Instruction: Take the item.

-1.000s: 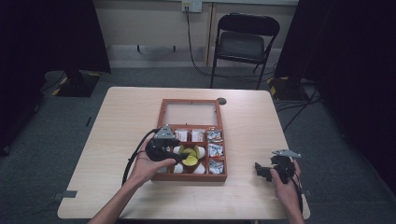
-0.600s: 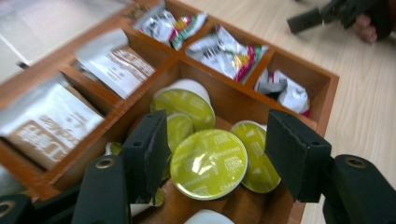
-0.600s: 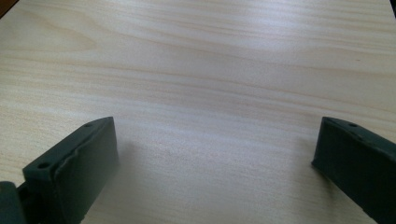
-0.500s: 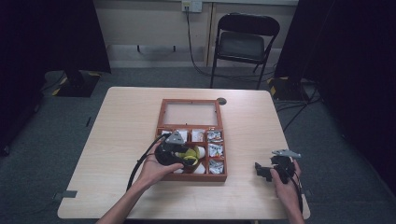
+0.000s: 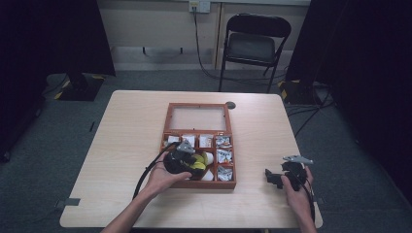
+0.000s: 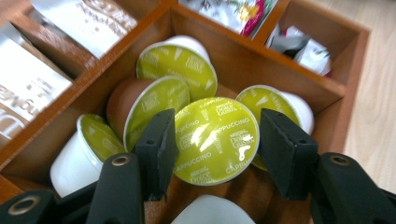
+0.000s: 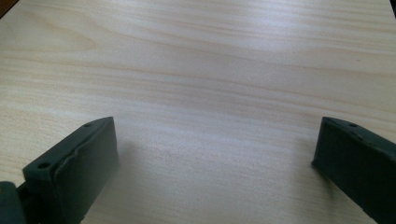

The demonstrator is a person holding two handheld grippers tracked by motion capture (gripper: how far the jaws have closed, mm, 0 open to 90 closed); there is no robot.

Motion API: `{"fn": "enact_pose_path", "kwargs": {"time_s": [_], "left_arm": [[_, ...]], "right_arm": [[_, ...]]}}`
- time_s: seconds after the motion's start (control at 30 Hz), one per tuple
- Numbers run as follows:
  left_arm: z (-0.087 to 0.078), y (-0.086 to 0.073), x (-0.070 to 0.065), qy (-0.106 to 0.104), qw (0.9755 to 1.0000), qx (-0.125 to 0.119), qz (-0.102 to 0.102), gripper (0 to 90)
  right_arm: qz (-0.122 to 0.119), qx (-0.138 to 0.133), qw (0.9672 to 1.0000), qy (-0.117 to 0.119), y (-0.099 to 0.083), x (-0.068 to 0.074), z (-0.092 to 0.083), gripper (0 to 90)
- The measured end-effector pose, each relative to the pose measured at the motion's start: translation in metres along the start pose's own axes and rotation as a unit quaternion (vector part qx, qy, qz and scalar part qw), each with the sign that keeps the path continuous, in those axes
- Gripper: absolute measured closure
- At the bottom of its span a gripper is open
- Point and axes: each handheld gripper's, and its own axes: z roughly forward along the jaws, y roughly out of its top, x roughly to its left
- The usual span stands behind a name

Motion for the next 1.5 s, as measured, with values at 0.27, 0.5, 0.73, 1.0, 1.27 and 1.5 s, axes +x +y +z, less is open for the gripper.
{"fn": "enact_pose_path", "kwargs": {"time_s": [0.27, 0.5, 0.73, 1.0, 1.27, 1.5], "left_arm": [[0.003, -0.001, 0.001, 0.0, 0.9999, 0.015, -0.003, 48.4], [0.007, 0.0, 0.0, -0.002, 0.9997, 0.025, -0.001, 45.8], [0.009, 0.002, 0.0, -0.001, 0.9992, 0.039, -0.004, 44.0], [0.013, 0.005, -0.002, 0.013, 0.9981, 0.059, 0.007, 41.8], [0.018, 0.007, -0.011, 0.04, 0.9948, 0.083, 0.043, 41.4], [0.019, 0.008, -0.01, 0.039, 0.9948, 0.085, 0.041, 41.7]], "right_arm": [[0.0, 0.0, 1.0, 0.0, 0.0, 0.0, 0.0, 0.0], [0.0, 0.0, 1.0, 0.0, 0.0, 0.0, 0.0, 0.0], [0.0, 0.0, 1.0, 0.0, 0.0, 0.0, 0.0, 0.0], [0.0, 0.0, 1.0, 0.0, 0.0, 0.0, 0.0, 0.0], [0.0, 0.0, 1.0, 0.0, 0.0, 0.0, 0.0, 0.0], [0.0, 0.0, 1.0, 0.0, 0.0, 0.0, 0.0, 0.0]]}}
